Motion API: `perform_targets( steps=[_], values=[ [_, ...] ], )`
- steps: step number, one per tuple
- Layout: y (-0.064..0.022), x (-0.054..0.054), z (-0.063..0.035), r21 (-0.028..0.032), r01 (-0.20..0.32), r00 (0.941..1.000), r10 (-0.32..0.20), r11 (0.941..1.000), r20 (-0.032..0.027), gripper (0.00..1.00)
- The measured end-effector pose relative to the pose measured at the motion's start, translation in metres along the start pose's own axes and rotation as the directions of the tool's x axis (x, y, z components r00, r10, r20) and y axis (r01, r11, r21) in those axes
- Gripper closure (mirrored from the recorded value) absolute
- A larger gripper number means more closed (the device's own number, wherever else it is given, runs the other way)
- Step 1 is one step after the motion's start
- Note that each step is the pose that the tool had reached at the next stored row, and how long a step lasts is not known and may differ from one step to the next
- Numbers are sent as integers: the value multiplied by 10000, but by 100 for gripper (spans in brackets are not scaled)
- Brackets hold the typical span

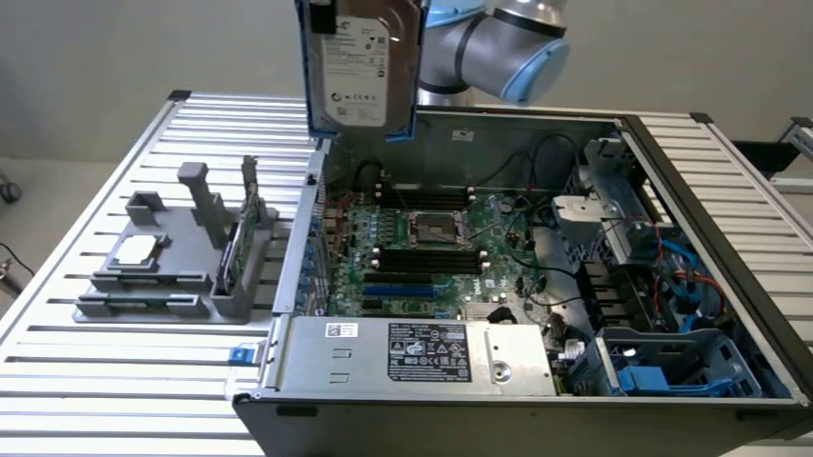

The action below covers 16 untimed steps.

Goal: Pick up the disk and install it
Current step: 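Pick up the disk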

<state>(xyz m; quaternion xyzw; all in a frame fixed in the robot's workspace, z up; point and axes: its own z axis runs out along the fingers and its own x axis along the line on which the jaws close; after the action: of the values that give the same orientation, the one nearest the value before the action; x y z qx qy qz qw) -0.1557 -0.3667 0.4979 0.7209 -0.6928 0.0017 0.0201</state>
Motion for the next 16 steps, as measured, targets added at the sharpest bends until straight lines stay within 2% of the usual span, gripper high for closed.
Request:
perform_targets(
  steps=[16],
  values=[
    [-598,171,-10,2,28,10000,-28,10000,1,67]
  ],
)
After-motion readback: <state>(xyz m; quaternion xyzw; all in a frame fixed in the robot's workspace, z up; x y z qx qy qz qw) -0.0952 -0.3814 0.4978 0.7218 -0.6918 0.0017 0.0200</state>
